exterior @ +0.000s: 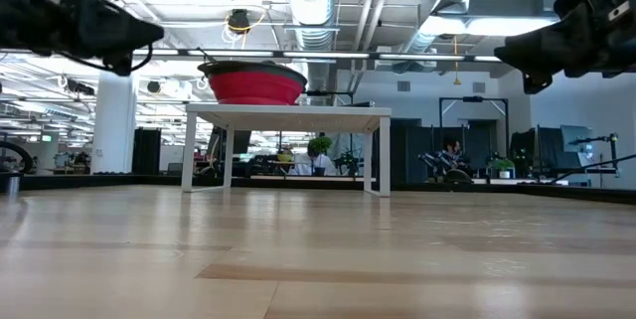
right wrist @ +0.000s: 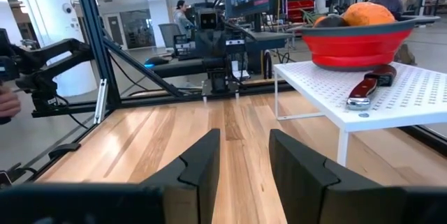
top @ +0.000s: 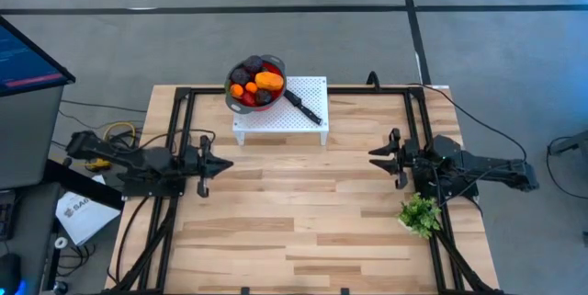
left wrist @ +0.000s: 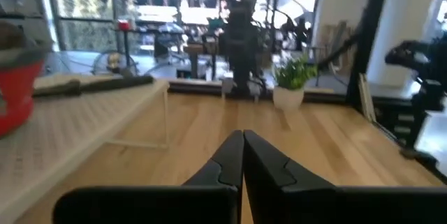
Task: Pick & Place Fruit
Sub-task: Return to Home Position
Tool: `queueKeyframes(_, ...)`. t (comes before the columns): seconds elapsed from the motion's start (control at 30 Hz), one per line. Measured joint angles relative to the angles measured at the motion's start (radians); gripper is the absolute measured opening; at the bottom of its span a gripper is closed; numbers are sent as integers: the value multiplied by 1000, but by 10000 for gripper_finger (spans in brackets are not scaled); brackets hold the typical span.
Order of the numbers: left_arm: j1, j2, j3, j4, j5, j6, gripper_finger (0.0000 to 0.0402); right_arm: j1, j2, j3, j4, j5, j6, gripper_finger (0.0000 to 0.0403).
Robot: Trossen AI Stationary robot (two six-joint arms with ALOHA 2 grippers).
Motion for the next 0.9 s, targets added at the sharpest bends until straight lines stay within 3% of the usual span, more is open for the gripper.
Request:
queueKeyframes(0.13, 0, -75, 0, -143, 41, 18, 2, 17, 0, 0, 0, 0, -5, 118)
queueKeyframes(0.3, 0, -85, 2, -145, 32, 75, 2, 23, 0, 0, -1, 4, -68, 111)
queueKeyframes(0.5, 0, -48, 2, -144, 31, 102, 8, 24, 0, 0, -11, 59, -124, 13)
queueKeyframes(0.9, 0, 9, 0, -131, 28, 100, 10, 23, 0, -1, -13, 79, -135, 2)
